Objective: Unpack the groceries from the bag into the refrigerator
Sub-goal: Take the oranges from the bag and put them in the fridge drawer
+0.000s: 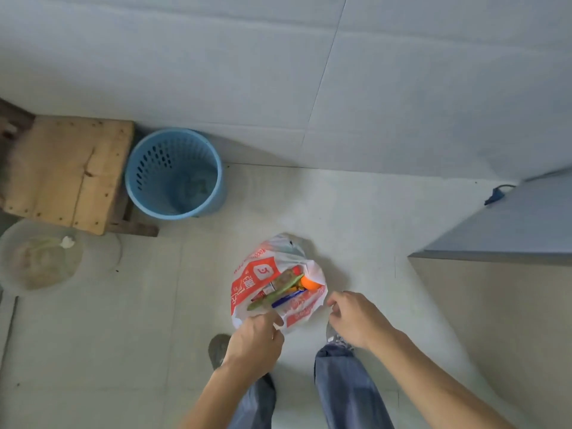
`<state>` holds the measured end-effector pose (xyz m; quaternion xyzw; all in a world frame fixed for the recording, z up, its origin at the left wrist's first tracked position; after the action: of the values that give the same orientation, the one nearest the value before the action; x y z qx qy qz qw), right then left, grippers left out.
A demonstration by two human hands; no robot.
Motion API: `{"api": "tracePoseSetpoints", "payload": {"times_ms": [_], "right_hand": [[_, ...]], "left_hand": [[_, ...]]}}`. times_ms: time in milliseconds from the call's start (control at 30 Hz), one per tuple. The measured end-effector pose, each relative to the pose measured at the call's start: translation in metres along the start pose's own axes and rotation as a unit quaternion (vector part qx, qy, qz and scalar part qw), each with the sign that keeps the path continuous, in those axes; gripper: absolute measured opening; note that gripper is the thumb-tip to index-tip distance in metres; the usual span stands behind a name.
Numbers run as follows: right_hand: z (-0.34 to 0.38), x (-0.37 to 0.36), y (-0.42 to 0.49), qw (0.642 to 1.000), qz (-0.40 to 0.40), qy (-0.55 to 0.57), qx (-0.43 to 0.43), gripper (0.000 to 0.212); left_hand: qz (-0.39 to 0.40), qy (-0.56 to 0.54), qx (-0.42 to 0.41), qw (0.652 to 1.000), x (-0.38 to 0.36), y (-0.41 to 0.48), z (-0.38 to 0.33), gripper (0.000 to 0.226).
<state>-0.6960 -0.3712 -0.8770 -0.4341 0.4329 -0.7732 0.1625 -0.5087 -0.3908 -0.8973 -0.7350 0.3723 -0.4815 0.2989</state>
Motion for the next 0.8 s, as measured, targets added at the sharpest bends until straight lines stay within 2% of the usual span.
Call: {"api": "tracePoseSetpoints", "payload": {"times_ms": [133, 300, 400, 533, 633, 667, 733, 800], "right_hand": [[-0.024, -0.077, 0.084, 1.0, 0.006, 0.022, -0.005, 0.02], [-0.053, -0.157, 0.193, 0.997, 0.023, 0.065, -0.023, 0.024], [-0.06, -0.173, 0.233, 1.0, 0.001, 0.026, -0.018, 0.025], [-0.066, -0.17, 0.265, 0.992, -0.083, -0.094, 0.01, 0.046], [-0.07, -0.158, 0.274, 0.976, -0.169, -0.136, 0.015, 0.06], [-0.073, -0.155, 0.278, 0.975, -0.178, -0.13, 0.012, 0.063], [-0.076, -0.155, 0.289, 0.982, -0.145, -0.116, 0.022, 0.071], [-0.08, -0.153, 0.299, 0.987, -0.114, -0.108, 0.015, 0.072]], "left_hand": [[0.013, -0.009, -0.004, 1.0, -0.066, 0.079, 0.032, 0.032], [-0.034, 0.025, -0.022, 0.999, -0.119, 0.184, 0.066, 0.034], [-0.058, 0.023, -0.034, 0.997, -0.127, 0.224, 0.069, 0.04], [-0.134, 0.032, -0.08, 0.987, -0.122, 0.265, 0.067, 0.037], [-0.168, -0.005, -0.117, 0.979, -0.106, 0.283, 0.058, 0.048], [-0.189, 0.005, -0.13, 0.973, -0.096, 0.291, 0.056, 0.042], [-0.243, 0.047, -0.156, 0.956, -0.074, 0.308, 0.05, 0.041], [-0.236, 0.079, -0.154, 0.956, -0.059, 0.324, 0.049, 0.049]]}}
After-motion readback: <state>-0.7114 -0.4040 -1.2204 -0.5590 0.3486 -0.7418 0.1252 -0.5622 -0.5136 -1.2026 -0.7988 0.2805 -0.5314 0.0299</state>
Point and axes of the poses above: each hand's wrist, its own y-axis towards the middle knuckle, its own x-axis out of the back of the hand, z = x × y, the point moved 8 cm from there along y, towards the middle knuckle, and after that the axes turned 3 degrees about -z, right-handed, at the moved point
